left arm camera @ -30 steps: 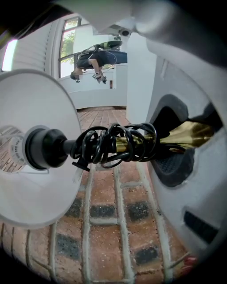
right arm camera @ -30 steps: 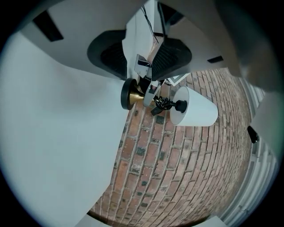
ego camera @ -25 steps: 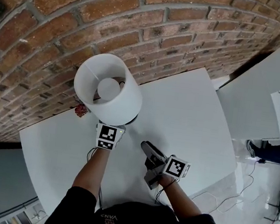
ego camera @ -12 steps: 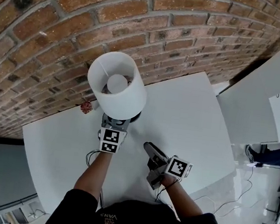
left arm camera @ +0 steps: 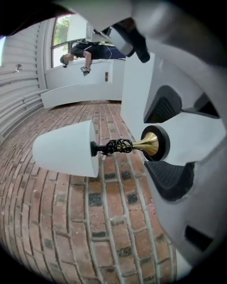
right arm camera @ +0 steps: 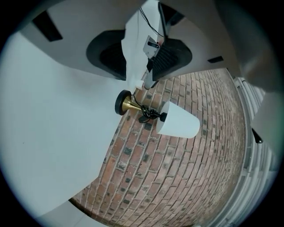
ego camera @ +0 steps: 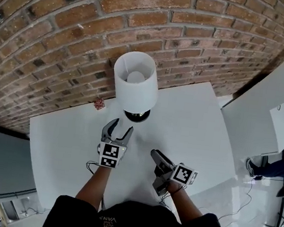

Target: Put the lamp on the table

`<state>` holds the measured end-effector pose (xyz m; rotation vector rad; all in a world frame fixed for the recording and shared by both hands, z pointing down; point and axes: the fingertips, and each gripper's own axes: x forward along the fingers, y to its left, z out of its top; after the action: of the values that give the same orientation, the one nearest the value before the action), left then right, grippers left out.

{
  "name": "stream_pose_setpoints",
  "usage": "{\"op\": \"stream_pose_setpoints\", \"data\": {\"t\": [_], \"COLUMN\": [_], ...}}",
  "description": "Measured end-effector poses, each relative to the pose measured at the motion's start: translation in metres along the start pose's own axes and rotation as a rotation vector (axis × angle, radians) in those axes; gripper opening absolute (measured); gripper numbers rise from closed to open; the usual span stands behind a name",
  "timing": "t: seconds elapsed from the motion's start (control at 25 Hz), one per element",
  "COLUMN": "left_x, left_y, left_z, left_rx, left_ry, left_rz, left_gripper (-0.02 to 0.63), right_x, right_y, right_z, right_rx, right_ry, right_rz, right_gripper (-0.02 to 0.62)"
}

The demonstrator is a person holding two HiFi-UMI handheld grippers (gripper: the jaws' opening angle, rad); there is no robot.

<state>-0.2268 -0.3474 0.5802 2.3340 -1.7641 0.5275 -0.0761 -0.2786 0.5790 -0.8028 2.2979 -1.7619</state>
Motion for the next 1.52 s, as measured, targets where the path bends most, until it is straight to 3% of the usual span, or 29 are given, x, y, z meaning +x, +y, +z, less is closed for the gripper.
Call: {"op": "stream_pose_setpoints", "data": {"t": [0.2, 0.52, 0.88, 1.16, 1.52], "left_x": [-0.056, -0.142, -0.242, -0.301, -0.351], "left_y": [-0.017, -0.063, -0.094, -0.116, -0.153], "left_z": [-0.004, -0.018, -0.029, -0.024, -0.039], "left_rx": [-0.018, -0.048, -0.094, -0.086, -0.108], "left_ry": [-0.016, -0.023, -0.032, -0.11, -0.099], "left_rz": [0.018, -0.005, 0.041, 0.065, 0.048], "left_gripper": [0.25, 0.236, 0.184, 0.034, 0.011], "right_x": [-0.017, -0.051, -0.092, -0.125, -0.159], "right_y": [0.016, 0.05, 0.078, 0.09, 0.103], "right_z": [-0.021, -0.048, -0.099, -0.135, -0.174], "right_rx": [-0.066, -0.415, -0.552, -0.624, -0.774], "right_ry": [0.019, 0.007, -0.032, -0.036, -0.022], "right_rz": [-0.008, -0.108, -0.129, -0.133, -0.146], "right_gripper": [0.172, 0.164, 0.092, 0.012, 0.0]}}
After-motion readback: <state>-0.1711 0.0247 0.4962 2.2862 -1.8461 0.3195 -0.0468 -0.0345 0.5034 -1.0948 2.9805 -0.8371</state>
